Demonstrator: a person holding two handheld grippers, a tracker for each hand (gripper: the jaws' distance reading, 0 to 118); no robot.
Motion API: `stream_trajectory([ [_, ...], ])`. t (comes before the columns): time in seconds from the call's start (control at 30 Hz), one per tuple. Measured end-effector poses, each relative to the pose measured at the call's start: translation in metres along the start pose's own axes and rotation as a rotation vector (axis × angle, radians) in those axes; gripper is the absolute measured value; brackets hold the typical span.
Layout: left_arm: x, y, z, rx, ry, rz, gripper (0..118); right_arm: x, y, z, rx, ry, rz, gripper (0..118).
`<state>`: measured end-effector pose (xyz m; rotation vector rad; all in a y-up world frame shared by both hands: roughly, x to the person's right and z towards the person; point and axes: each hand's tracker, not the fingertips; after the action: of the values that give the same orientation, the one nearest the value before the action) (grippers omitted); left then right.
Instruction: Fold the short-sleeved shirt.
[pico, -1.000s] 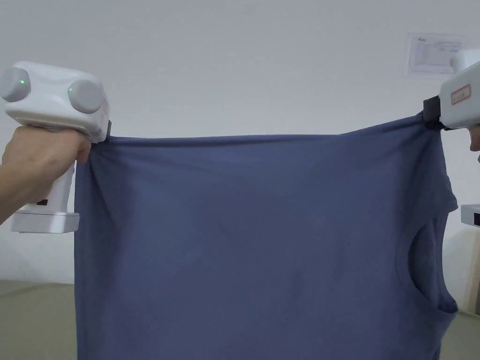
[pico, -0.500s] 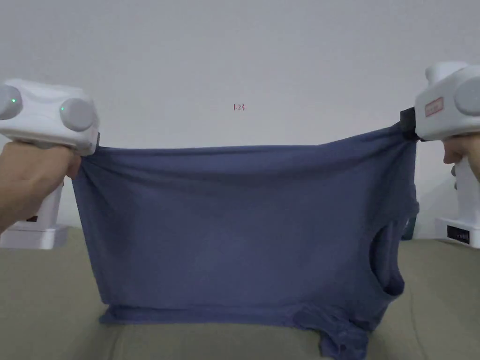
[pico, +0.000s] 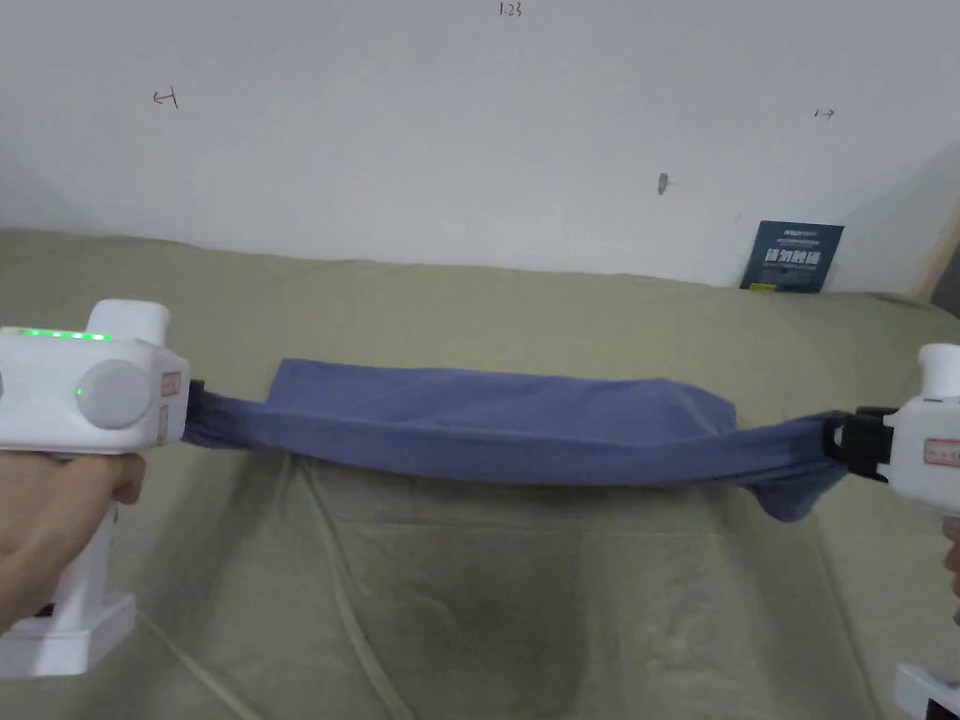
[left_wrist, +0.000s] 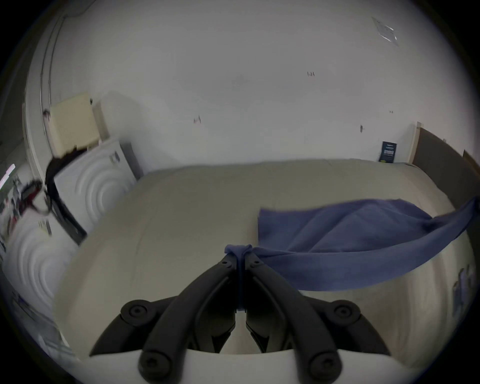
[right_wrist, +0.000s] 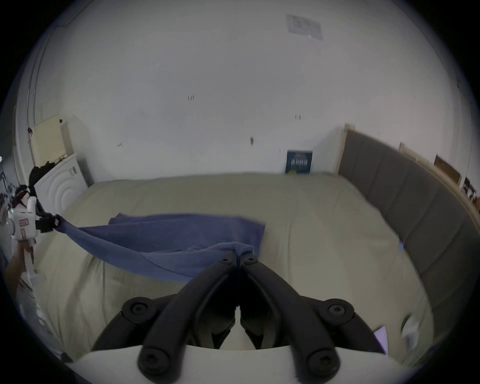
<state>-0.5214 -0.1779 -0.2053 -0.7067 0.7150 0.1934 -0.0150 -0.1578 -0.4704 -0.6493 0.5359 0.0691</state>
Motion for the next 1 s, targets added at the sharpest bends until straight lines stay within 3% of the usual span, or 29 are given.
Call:
stream_trajectory([
  [0.13, -0.014, -0.064, 0.034, -0.066, -0.04, 0.057, 3, 0.013, -0.073, 0.039, -0.041, 0.018, -0.095, 3],
  [0.3, -0.03, -0.137, 0.079, -0.091, -0.028, 0.037, 3, 0.015, -0.155, 0.085, -0.084, 0.006, -0.071, 3],
  [0.37, -0.041, -0.162, 0.089, -0.088, -0.001, 0.056, 3, 0.016, -0.18, 0.104, -0.087, 0.002, -0.129, 3],
  [0.6, -0.073, -0.221, 0.121, -0.16, -0.022, 0.013, 3, 0.029, -0.234, 0.145, -0.139, 0.025, -0.109, 3],
  [0.73, -0.084, -0.247, 0.138, -0.178, -0.041, 0.026, 3, 0.016, -0.258, 0.176, -0.158, 0.018, -0.102, 3],
  [0.8, -0.088, -0.259, 0.144, -0.194, -0.041, -0.011, 3, 0.011, -0.268, 0.186, -0.167, 0.019, -0.109, 3],
  [1.0, -0.101, -0.28, 0.143, -0.222, -0.084, 0.059, 4, 0.013, -0.281, 0.179, -0.211, -0.004, -0.153, 5],
])
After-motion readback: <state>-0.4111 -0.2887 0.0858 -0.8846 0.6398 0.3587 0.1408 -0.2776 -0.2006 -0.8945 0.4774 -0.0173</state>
